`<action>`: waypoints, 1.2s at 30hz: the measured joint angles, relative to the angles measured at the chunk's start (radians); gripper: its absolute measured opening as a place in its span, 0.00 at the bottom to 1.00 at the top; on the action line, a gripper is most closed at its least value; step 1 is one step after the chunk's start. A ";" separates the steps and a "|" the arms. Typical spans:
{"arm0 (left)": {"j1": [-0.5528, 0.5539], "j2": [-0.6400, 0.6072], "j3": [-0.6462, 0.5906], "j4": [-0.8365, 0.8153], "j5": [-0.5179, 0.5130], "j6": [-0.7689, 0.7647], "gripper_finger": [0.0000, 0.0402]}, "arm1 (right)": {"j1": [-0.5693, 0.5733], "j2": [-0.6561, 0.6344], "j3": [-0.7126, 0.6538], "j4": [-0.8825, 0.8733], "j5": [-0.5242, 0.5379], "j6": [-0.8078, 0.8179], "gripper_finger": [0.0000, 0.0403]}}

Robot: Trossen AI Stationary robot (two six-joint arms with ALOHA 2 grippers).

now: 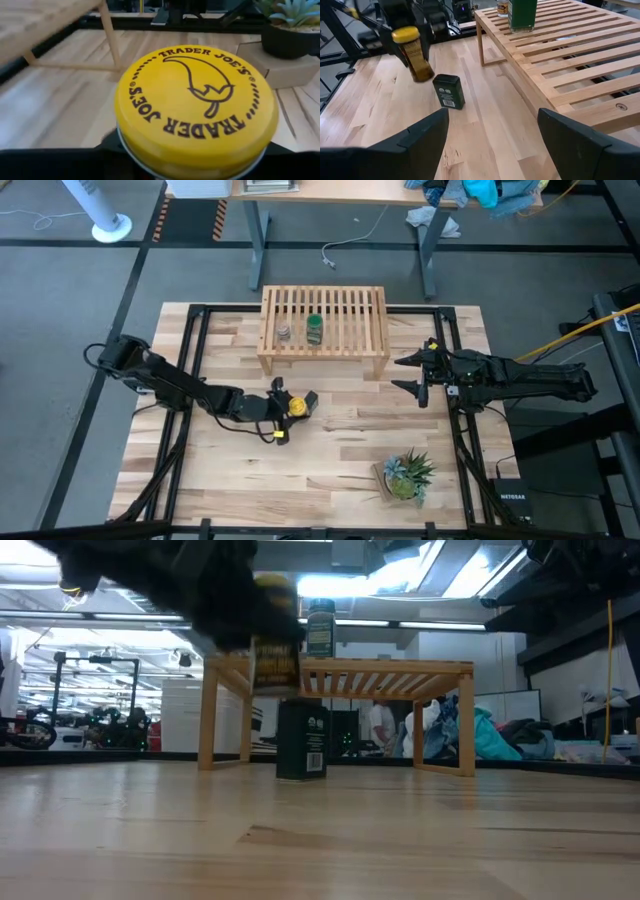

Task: Shelf spices
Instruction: Put the yellow seasoning bottle on the shelf

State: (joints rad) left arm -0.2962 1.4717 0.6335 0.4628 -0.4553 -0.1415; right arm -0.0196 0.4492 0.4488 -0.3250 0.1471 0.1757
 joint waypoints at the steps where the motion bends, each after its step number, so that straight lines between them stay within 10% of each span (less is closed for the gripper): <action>1: 0.001 -0.013 0.020 -0.034 0.000 0.019 0.40 | 0.000 0.000 0.000 -0.002 0.000 0.000 0.78; 9: 0.064 -0.067 0.196 -0.174 0.022 0.229 0.40 | 0.000 0.000 0.000 -0.019 -0.001 -0.024 0.78; 36: 0.471 0.091 0.789 -0.513 0.635 0.308 0.40 | 0.000 0.000 0.000 -0.022 0.000 -0.050 0.78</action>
State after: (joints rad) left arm 0.1752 1.5626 1.4229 -0.0502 0.1800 0.1667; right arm -0.0196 0.4495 0.4488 -0.3473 0.1471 0.1257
